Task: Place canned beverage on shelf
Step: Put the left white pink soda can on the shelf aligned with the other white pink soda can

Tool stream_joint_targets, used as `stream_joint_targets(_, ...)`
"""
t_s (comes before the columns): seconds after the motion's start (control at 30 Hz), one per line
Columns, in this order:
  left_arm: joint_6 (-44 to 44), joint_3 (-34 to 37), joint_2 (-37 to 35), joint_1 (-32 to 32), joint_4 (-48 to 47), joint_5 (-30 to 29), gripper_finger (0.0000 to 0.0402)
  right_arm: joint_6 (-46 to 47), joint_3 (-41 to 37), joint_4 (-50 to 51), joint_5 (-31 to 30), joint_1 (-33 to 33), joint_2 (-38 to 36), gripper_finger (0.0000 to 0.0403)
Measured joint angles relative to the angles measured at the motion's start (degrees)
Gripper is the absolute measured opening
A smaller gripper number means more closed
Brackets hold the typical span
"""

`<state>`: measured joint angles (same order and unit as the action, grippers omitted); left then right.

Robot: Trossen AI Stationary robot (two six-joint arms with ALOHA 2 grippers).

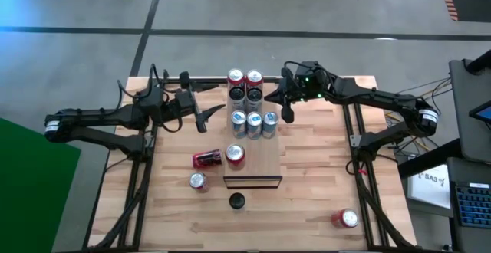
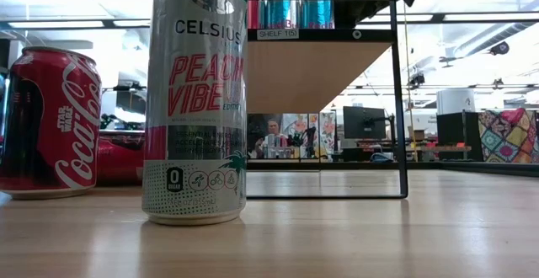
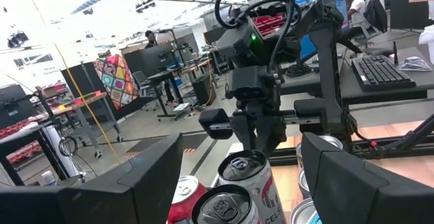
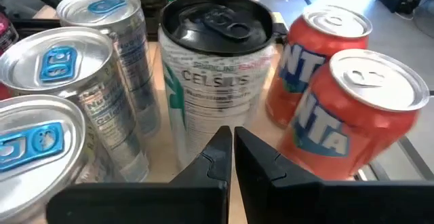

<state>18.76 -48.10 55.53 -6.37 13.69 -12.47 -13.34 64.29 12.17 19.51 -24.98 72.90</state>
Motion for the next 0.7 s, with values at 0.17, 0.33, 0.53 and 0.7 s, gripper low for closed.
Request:
stream_joint_targets(0.17, 0.0, 0.0, 0.0, 0.0, 0.0, 0.0, 0.0268, 0.1, -0.1, 1.8, -0.1, -0.1, 0.0, 0.0009)
stream_joint_targets(0.33, 0.2, 0.0, 0.0, 0.0, 0.0, 0.0, 0.0268, 0.0, -0.3, 2.1, -0.1, -0.1, 0.7, 0.0009)
stream_joint_targets(0.53, 0.2, 0.0, 0.0, 0.0, 0.0, 0.0, 0.0268, -0.7, -0.5, 2.1, -0.1, -0.2, 1.2, 0.0009)
stream_joint_targets(0.7, 0.2, 0.0, 0.0, 0.0, 0.0, 0.0, 0.0268, -0.2, -0.5, 1.7, 0.0, -0.2, 1.6, 0.0009)
